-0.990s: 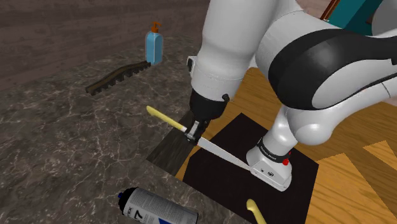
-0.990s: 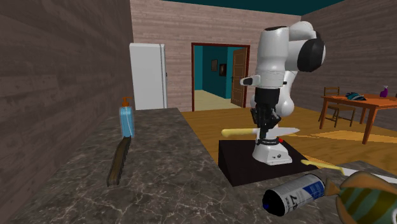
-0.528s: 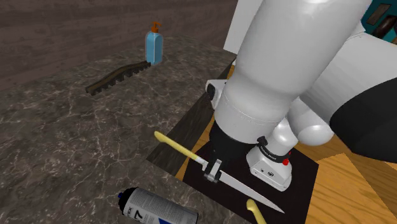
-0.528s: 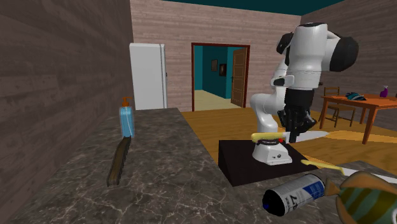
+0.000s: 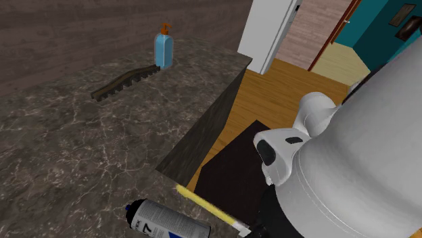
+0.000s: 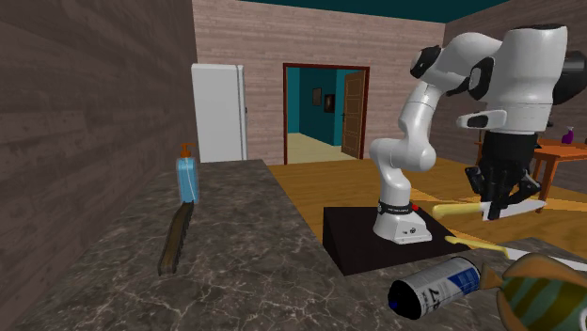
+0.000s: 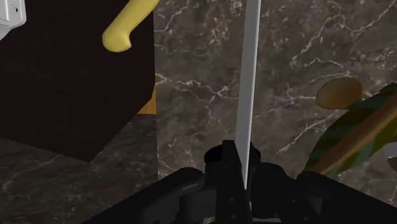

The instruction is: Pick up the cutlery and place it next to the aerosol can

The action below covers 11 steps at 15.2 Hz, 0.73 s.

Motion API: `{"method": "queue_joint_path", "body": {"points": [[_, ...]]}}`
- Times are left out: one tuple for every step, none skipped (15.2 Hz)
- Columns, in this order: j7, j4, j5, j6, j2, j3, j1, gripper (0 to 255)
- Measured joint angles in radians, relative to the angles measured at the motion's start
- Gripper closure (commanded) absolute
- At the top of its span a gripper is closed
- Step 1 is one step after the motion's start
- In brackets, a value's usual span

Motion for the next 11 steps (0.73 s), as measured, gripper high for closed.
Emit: {"method": "queue_joint_path", "body": {"points": [[0.021,0.005,0.005,0.001,0.002,0.018,0.005,255],[0.047,0.021,0.005,0.002,0.012,0.042,0.003,255],[0.071,0.043,0.001,-0.004,0.023,0.064,-0.001,255],[0.102,0.061,-0.001,-0.001,0.038,0.096,-0.006,255],[0.128,0.078,-0.005,0.001,0.051,0.123,-0.013,255],[0.162,0.107,-0.016,0.002,0.075,0.162,-0.028,255],[0.184,0.11,-0.016,0.013,0.084,0.188,-0.031,255],[0.197,0.109,-0.018,0.025,0.093,0.207,-0.037,255],[0.202,0.103,-0.019,0.037,0.098,0.217,-0.04,255],[0.206,0.096,-0.021,0.051,0.105,0.228,-0.045,255],[0.21,0.087,-0.019,0.064,0.108,0.237,-0.046,255]]}}
